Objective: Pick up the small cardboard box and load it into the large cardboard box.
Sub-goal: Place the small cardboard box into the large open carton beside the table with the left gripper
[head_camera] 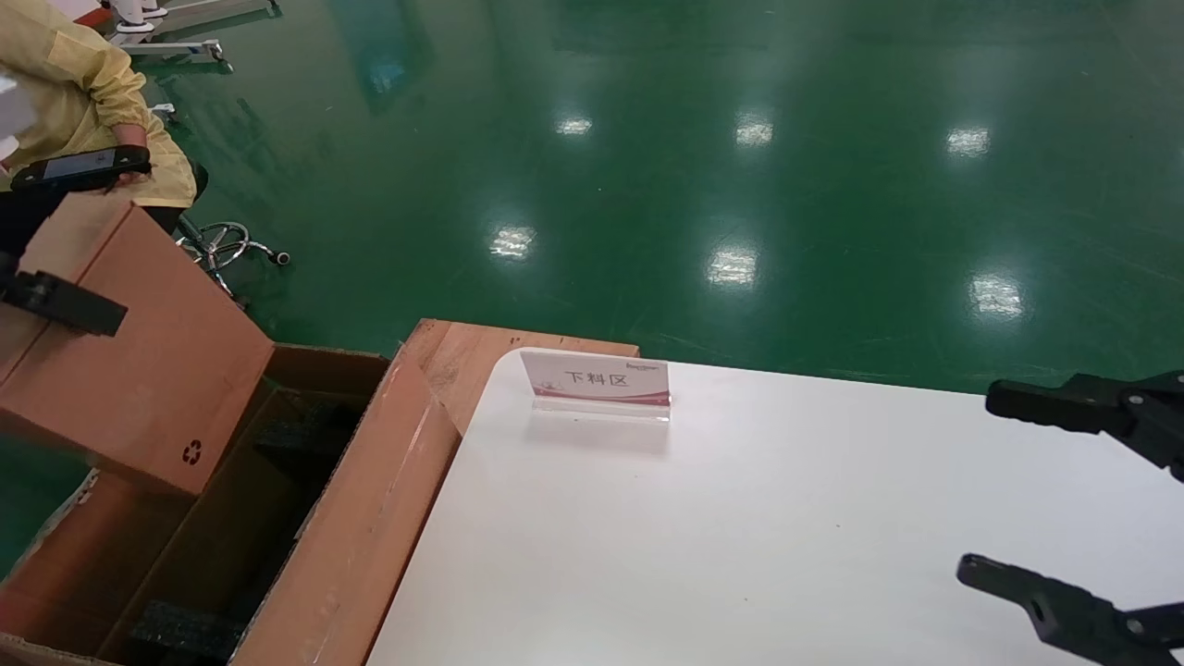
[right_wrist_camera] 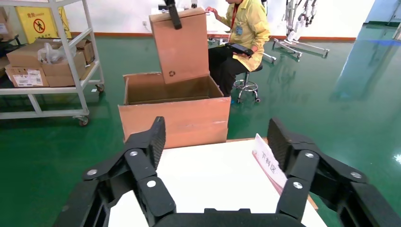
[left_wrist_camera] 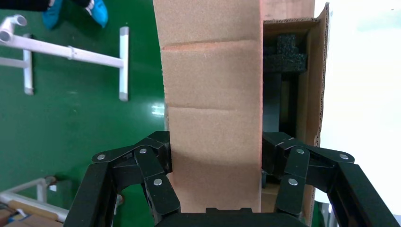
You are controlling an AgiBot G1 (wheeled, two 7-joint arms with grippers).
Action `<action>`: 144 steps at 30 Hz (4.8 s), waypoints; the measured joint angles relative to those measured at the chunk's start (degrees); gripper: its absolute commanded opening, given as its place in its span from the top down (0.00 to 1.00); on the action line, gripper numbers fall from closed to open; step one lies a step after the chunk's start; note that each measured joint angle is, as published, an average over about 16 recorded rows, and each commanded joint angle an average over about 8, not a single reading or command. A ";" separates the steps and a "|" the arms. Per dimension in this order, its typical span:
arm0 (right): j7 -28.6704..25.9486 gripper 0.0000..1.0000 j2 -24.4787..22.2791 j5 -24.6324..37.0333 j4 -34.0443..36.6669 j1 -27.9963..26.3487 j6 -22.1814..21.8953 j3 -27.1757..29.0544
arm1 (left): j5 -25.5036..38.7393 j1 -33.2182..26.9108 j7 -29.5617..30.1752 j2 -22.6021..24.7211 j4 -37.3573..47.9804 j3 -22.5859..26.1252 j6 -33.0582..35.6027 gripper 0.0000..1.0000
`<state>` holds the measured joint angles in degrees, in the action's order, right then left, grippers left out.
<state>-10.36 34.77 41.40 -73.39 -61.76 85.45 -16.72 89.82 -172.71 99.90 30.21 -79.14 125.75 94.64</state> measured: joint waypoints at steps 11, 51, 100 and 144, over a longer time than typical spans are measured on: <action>0.02 0.00 -0.02 -0.03 0.00 -0.01 -0.02 -0.04 | -0.61 0.45 -1.21 -2.97 -0.15 2.57 0.05 1.00; 0.09 0.00 -0.07 -0.12 0.00 -0.04 -0.07 -0.17 | 4.51 1.56 -10.18 -12.41 0.03 8.26 -0.07 1.00; 0.16 0.00 -0.13 -0.22 0.00 -0.07 -0.14 -0.32 | 9.98 11.23 -23.89 -15.92 2.97 -0.21 -5.87 1.00; 0.23 0.00 -0.19 -0.31 0.00 -0.10 -0.20 -0.46 | 11.04 22.85 -24.40 -16.28 8.05 1.37 -21.45 1.00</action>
<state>-10.14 34.58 41.08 -73.39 -61.86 85.26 -17.17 100.86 -149.86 75.50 13.93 -71.09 127.13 73.19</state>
